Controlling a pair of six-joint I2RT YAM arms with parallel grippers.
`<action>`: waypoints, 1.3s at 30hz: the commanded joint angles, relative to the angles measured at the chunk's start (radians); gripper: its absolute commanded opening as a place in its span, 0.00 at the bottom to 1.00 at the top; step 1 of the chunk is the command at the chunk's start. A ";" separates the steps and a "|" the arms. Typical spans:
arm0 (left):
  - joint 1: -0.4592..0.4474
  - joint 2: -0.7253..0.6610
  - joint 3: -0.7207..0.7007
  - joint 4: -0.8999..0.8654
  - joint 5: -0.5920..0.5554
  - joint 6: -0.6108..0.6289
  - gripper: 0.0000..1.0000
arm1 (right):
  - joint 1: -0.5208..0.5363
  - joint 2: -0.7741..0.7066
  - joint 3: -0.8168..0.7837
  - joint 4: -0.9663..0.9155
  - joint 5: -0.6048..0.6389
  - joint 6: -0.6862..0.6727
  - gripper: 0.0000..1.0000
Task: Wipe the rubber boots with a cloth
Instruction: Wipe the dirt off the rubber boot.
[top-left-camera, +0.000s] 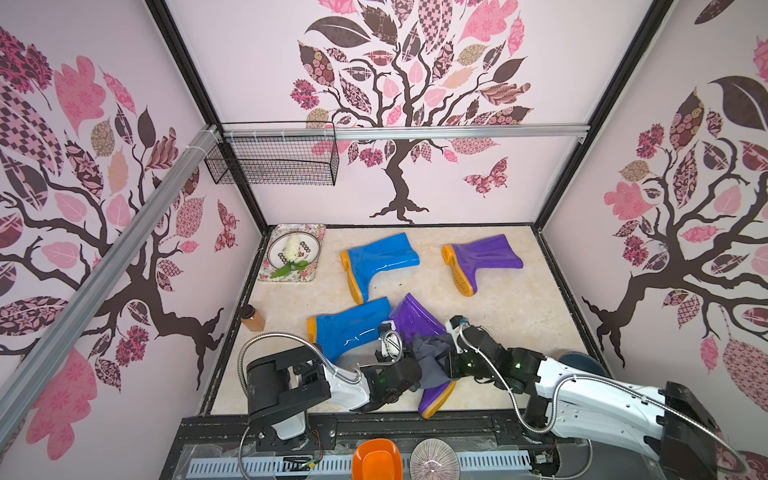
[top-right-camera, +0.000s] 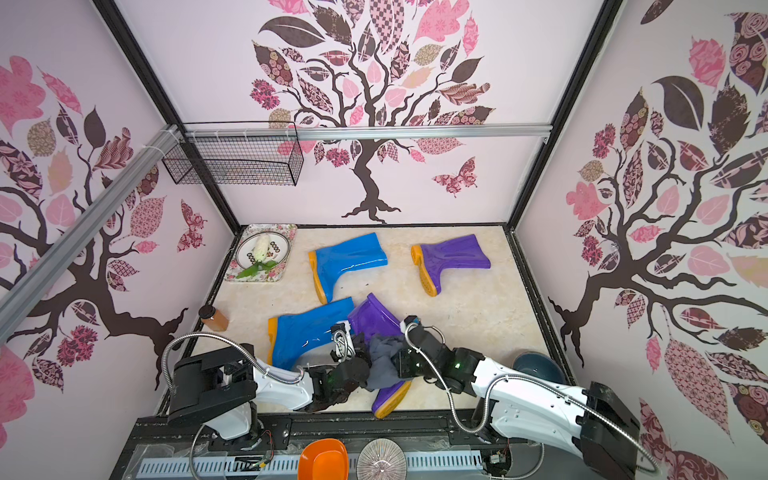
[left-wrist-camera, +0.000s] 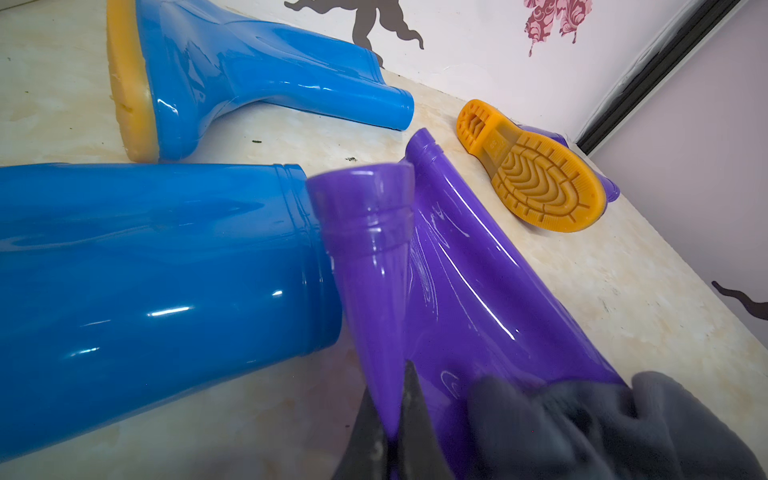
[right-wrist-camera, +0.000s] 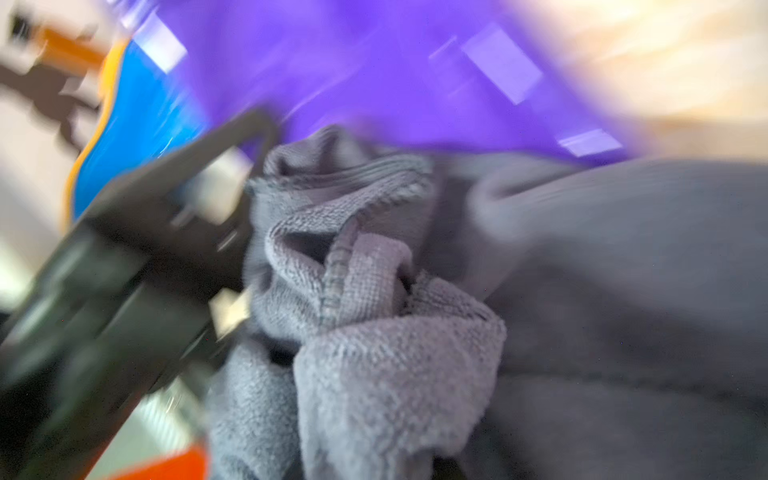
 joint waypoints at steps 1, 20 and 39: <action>0.005 -0.021 0.025 0.029 -0.040 -0.004 0.00 | -0.099 0.025 -0.012 -0.120 0.051 -0.078 0.00; 0.012 -0.058 0.016 0.026 -0.054 0.017 0.00 | 0.346 0.068 0.009 0.131 -0.213 0.088 0.00; 0.010 -0.070 0.001 0.023 -0.031 0.002 0.00 | -0.314 -0.033 0.008 -0.153 0.034 -0.061 0.00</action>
